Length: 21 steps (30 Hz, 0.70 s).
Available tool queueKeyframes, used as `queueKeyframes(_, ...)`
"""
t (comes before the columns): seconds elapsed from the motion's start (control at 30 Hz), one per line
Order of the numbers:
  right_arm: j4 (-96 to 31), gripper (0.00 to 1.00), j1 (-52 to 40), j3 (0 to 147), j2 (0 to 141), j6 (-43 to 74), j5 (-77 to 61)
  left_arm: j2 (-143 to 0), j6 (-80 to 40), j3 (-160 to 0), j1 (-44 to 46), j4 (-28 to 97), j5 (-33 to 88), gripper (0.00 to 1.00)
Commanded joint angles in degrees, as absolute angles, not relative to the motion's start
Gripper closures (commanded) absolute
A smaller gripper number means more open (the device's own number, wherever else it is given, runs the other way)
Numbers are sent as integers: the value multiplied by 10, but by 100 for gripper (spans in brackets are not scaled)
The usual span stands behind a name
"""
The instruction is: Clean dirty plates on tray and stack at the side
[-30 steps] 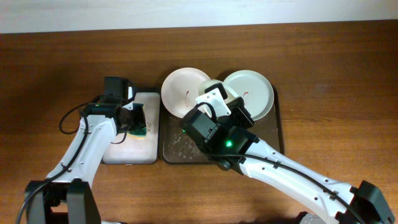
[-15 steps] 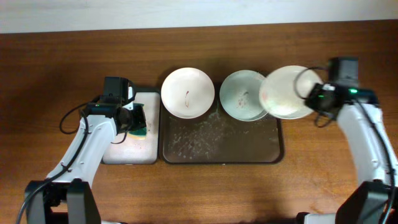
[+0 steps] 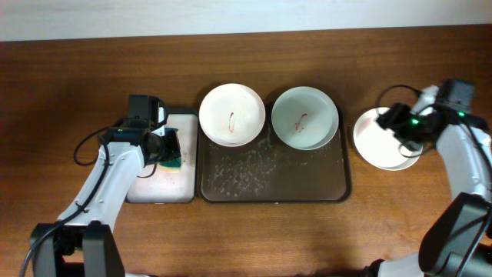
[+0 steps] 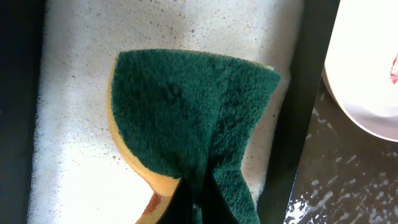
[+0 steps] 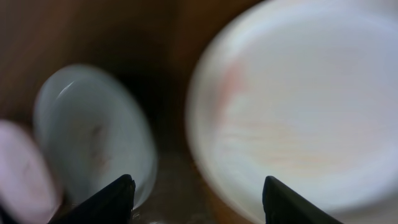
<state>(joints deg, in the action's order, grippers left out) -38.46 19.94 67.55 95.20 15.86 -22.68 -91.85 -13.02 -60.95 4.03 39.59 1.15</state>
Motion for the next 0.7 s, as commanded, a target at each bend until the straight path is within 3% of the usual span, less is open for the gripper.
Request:
queueKeyframes(0.0, -379, 34, 80, 693, 950, 62, -258, -923, -123, -610, 38, 393, 18, 100)
queueKeyframes(0.13, -409, 29, -74, 779, 951, 48, -156, -923, -123, -610, 38, 393, 18, 100)
queueKeyframes(0.3, -248, 29, -200, 788, 1008, 49, -59, -923, -123, -610, 38, 393, 18, 100)
queueKeyframes(0.6, -107, 37, -251, 788, 1172, 64, -8, -923, -123, -610, 38, 393, 18, 100)
queueKeyframes(0.67, -102, 44, -252, 788, 1186, 64, -15, -923, -123, -610, 38, 395, 18, 100)
